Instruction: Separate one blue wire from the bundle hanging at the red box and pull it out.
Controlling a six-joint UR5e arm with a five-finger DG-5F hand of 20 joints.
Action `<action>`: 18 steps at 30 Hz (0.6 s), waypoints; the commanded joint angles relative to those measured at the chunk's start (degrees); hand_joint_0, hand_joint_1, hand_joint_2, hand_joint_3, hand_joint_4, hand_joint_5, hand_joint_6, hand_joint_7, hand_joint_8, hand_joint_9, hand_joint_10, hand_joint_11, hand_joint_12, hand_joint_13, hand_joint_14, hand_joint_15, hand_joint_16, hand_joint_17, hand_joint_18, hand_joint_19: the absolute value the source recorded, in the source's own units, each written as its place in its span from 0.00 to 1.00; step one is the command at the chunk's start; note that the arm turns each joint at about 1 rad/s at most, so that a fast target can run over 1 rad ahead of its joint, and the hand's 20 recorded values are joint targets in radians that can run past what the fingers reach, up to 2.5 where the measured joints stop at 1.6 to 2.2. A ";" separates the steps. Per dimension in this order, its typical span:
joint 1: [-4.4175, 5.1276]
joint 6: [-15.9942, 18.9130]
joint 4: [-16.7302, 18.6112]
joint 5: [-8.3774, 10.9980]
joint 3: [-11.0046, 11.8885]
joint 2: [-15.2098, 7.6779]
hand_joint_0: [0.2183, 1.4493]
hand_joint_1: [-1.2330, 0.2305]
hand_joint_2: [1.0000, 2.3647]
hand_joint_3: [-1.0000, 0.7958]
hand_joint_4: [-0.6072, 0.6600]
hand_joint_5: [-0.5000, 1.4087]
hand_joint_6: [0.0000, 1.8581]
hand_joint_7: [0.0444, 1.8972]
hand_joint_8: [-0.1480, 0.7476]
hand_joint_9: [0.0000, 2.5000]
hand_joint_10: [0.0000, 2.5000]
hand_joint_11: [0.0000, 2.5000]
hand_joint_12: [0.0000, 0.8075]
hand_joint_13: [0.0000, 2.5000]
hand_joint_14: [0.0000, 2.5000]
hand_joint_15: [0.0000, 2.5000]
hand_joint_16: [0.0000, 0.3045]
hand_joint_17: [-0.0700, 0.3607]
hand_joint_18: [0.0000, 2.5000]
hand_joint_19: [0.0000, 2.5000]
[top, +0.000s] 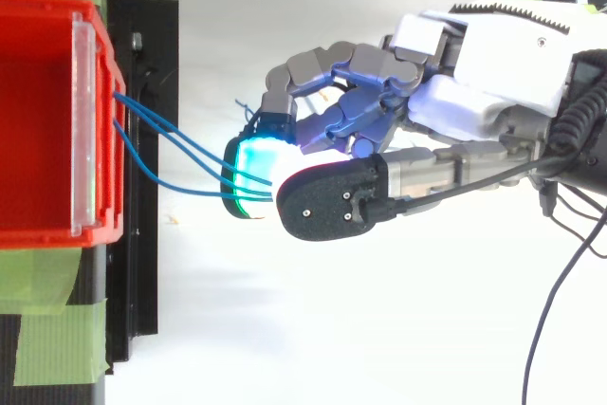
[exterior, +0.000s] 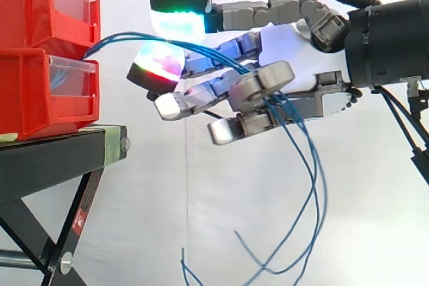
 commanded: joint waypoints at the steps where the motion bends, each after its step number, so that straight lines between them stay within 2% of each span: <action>1: 0.00 -0.06 0.00 0.00 0.01 -0.01 0.34 0.41 0.02 0.50 0.68 0.17 0.41 0.56 0.60 0.35 0.01 0.35 0.39 0.49 0.50 0.54 0.16 0.41 0.37 0.50; 2: 0.00 0.03 0.00 0.00 0.01 0.08 0.34 0.41 0.02 0.50 0.68 0.17 0.41 0.56 0.60 0.35 0.01 0.37 0.40 0.48 0.57 0.54 0.15 0.40 0.38 0.51; 3: 0.00 0.03 0.00 0.00 0.01 -0.01 0.34 0.40 0.02 0.49 0.68 0.17 0.41 0.56 0.60 0.35 0.01 0.38 0.40 0.47 0.66 0.52 0.14 0.39 0.41 0.57; 5: 0.00 -0.06 0.00 0.00 -0.07 -0.01 0.34 0.40 0.02 0.50 0.69 0.17 0.41 0.56 0.60 0.36 0.01 0.39 0.42 0.45 0.75 0.51 0.14 0.38 0.43 0.62; 11: 0.00 0.03 -0.26 0.00 0.01 0.08 0.35 0.40 0.02 0.50 0.69 0.17 0.41 0.55 0.61 0.37 0.01 0.43 0.42 0.41 0.93 0.49 0.13 0.37 0.48 0.71; 13: 0.00 0.03 -0.61 -0.09 0.01 0.08 0.35 0.40 0.02 0.49 0.69 0.17 0.41 0.56 0.61 0.38 0.01 0.44 0.42 0.41 0.96 0.49 0.13 0.37 0.49 0.73; 18: -0.09 0.20 -1.32 0.00 0.01 -0.01 0.35 0.40 0.02 0.49 0.68 0.17 0.41 0.56 0.60 0.39 0.01 0.46 0.43 0.40 0.98 0.50 0.13 0.37 0.49 0.74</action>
